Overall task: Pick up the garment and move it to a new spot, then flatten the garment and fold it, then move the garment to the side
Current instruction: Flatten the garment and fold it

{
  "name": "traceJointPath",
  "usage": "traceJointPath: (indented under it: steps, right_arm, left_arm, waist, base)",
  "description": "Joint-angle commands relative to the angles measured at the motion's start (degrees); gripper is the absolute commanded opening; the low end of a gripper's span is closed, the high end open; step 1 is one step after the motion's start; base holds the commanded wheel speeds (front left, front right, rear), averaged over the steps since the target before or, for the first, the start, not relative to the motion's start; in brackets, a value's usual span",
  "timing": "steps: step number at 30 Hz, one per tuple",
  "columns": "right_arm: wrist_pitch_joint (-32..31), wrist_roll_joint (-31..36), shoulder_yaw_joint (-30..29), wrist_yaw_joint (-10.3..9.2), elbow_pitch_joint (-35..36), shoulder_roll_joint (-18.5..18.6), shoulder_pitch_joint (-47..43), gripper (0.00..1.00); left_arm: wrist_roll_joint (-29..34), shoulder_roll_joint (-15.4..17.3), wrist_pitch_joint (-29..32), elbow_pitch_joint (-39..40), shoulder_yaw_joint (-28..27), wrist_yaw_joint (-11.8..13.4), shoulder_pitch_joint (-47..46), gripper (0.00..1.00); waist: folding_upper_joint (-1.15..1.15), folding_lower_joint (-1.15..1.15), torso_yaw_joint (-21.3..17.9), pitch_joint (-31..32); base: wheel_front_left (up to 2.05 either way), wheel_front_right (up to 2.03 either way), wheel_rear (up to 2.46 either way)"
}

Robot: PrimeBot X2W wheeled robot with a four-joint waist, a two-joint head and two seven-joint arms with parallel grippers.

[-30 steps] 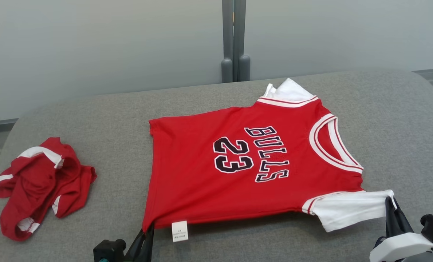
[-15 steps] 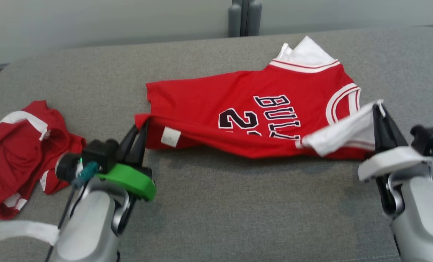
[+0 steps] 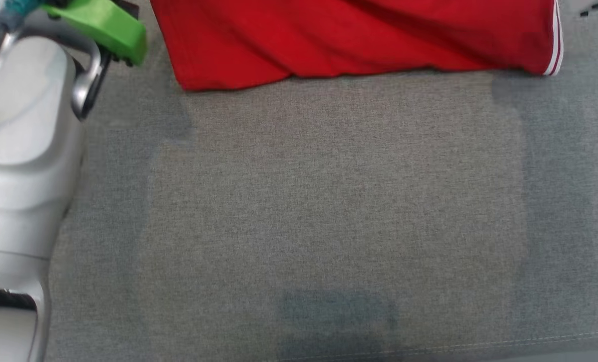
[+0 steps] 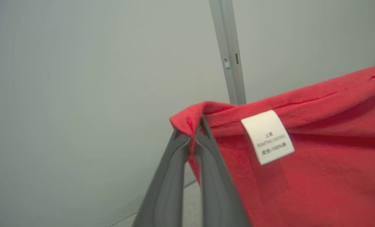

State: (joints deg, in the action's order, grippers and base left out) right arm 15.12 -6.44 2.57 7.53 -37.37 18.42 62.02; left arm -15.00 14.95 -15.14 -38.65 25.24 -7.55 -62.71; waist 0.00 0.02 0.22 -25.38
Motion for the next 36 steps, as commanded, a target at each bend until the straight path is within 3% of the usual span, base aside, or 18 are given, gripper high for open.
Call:
traceJointPath:
  steps: [1,8,13,18,21,27,31,36]
  right_arm:
    - [0.00,2.29,0.62,-0.09,-2.65,0.73,5.82,0.00]
    - [-0.17,7.91,-0.81,-0.09,-8.19,2.17,18.58,0.00]
    - [0.03,12.29,-4.20,-0.09,-7.17,2.20,27.00,0.00]
    - [0.03,16.89,-7.92,-0.09,-0.69,2.10,30.02,0.00]
    - [0.03,17.87,-8.42,-0.09,-0.63,2.87,27.42,0.00]
    - [0.04,14.45,-8.07,-0.10,-1.93,3.70,23.25,0.00]
    - [0.05,8.56,-5.73,-0.10,-0.12,4.56,18.58,0.00]
    - [0.05,-0.64,-1.76,-0.10,2.29,5.84,8.05,0.00]
  left_arm:
    - [1.13,1.31,0.00,-1.97,0.57,0.13,-5.82,0.00]
    - [5.17,3.70,0.00,-5.96,2.99,0.14,-18.17,0.00]
    - [8.62,5.38,0.02,-3.92,3.50,0.94,-26.20,0.00]
    - [8.76,6.39,0.05,0.12,1.97,1.77,-28.44,0.00]
    - [7.79,7.14,0.05,-0.60,1.99,1.21,-25.03,0.00]
    - [5.55,7.30,0.05,-0.97,1.80,0.62,-20.02,0.00]
    - [4.61,6.27,0.04,0.76,1.35,0.38,-15.78,0.00]
    - [3.14,4.31,0.04,3.30,-0.61,0.32,-5.81,0.00]
  waist:
    - [0.00,-0.02,1.09,-3.33]
    - [0.00,-0.02,1.29,-3.36]
    - [0.00,-0.02,0.83,-3.11]
    - [0.00,-0.02,0.30,-3.09]
    - [0.00,-0.02,0.03,-3.93]
    - [0.00,-0.02,-0.75,-9.45]
    - [0.00,-0.02,-0.70,-12.18]
    - [0.00,-0.02,-0.93,-10.88]
  base:
    - [0.00,0.00,0.00]
    - [0.00,0.00,0.00]
    - [0.00,0.00,0.00]
    - [0.00,0.00,0.00]
    - [0.00,0.00,0.00]
    - [0.00,0.00,0.00]
    - [0.00,0.00,0.00]
    - [0.00,0.00,0.00]
